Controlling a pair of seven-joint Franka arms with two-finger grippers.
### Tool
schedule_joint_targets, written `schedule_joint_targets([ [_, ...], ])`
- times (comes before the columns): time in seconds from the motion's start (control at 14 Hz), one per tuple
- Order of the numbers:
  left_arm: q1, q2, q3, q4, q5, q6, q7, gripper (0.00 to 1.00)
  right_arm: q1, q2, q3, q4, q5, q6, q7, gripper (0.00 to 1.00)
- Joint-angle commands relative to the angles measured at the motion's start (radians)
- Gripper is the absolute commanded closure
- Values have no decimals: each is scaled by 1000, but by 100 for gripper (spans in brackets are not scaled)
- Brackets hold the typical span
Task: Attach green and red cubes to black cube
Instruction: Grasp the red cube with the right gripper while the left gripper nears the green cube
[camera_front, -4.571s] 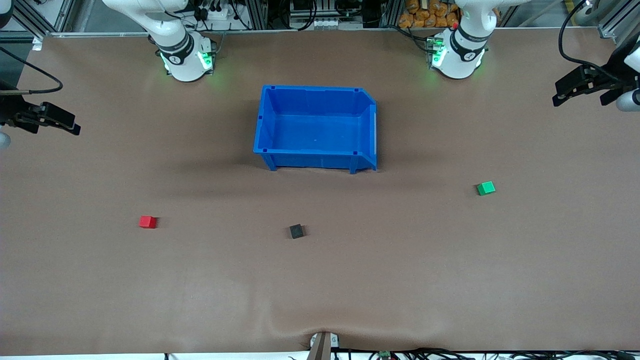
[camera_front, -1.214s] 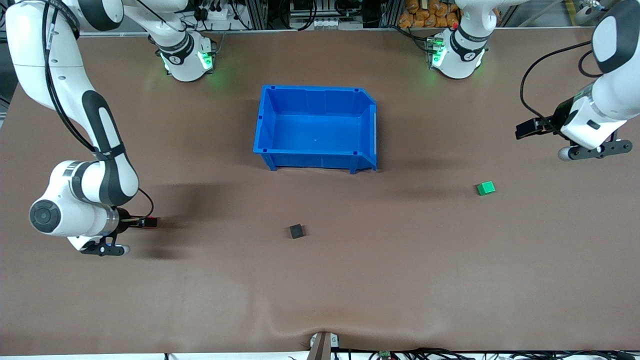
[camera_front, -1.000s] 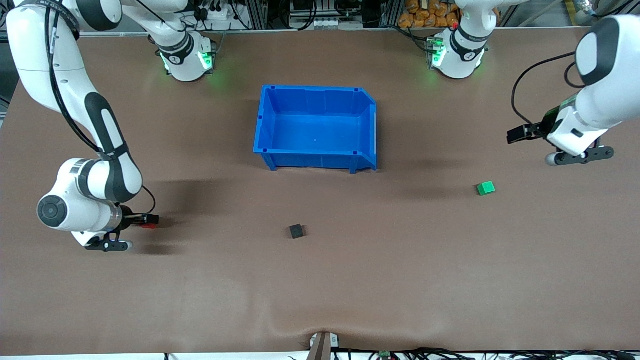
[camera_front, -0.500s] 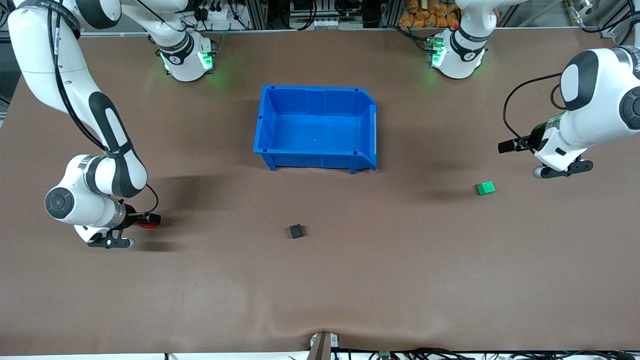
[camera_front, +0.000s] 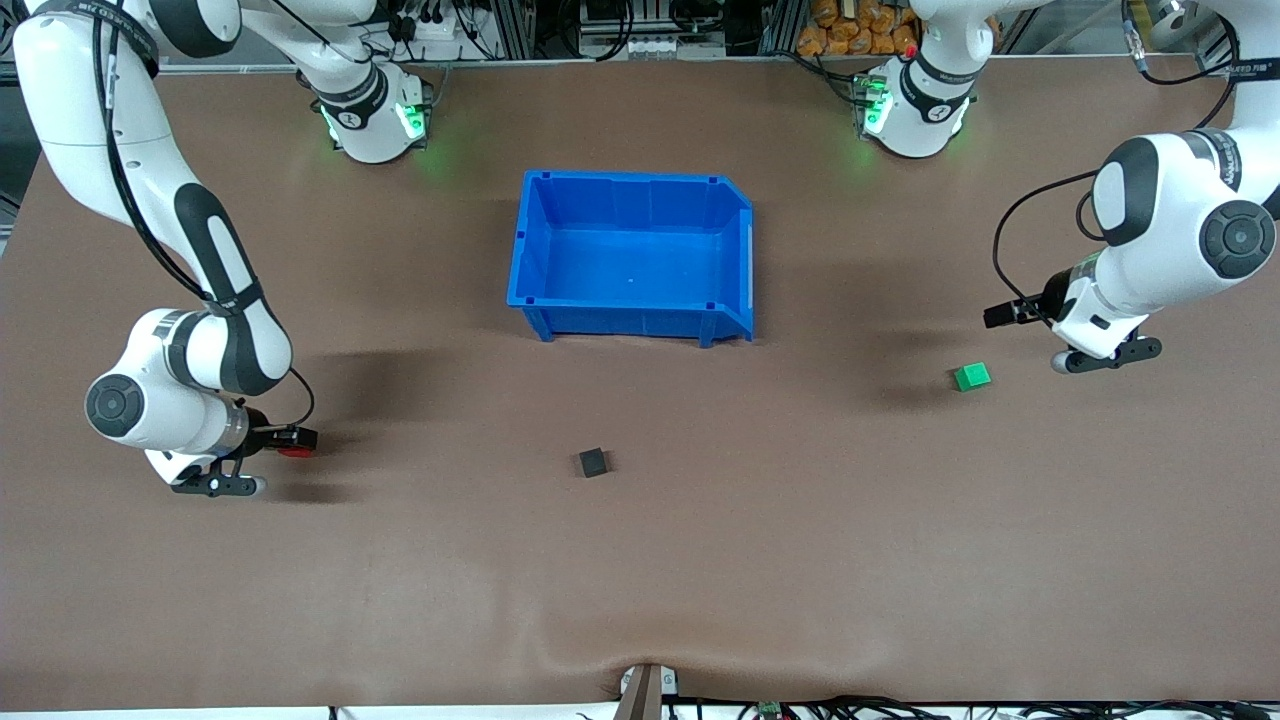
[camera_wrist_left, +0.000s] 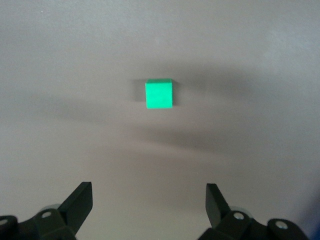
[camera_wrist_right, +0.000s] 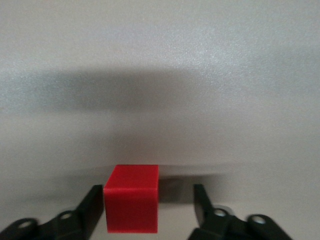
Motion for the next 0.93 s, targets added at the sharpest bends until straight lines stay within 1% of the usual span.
schedule_joint_targets([
  [0.0, 18, 37, -11, -4, -5, 52, -16, 0, -14, -42, 13, -42, 22, -13, 2, 55],
  [0.07, 25, 54, -11, 2, -5, 58, -16, 0, -13, -44, 13, -42, 22, -21, 2, 68],
  [0.14, 23, 81, -11, 22, -2, 61, -13, 0, -13, -44, 13, -42, 22, -28, 4, 99],
  [0.29, 26, 132, -11, 46, 3, 70, 2, 0, -7, -44, 13, -40, 22, -42, 6, 100],
  [0.5, 31, 192, -6, 54, 4, 121, 4, 0, 9, -44, 13, -11, 13, -93, -26, 100],
  [0.71, 43, 239, -6, 60, 12, 167, 7, 0, 16, -42, 13, 39, 7, -117, -202, 100],
  [0.86, 43, 265, -6, 63, 13, 208, 7, 0, 16, -41, 12, 71, 4, -119, -354, 100],
])
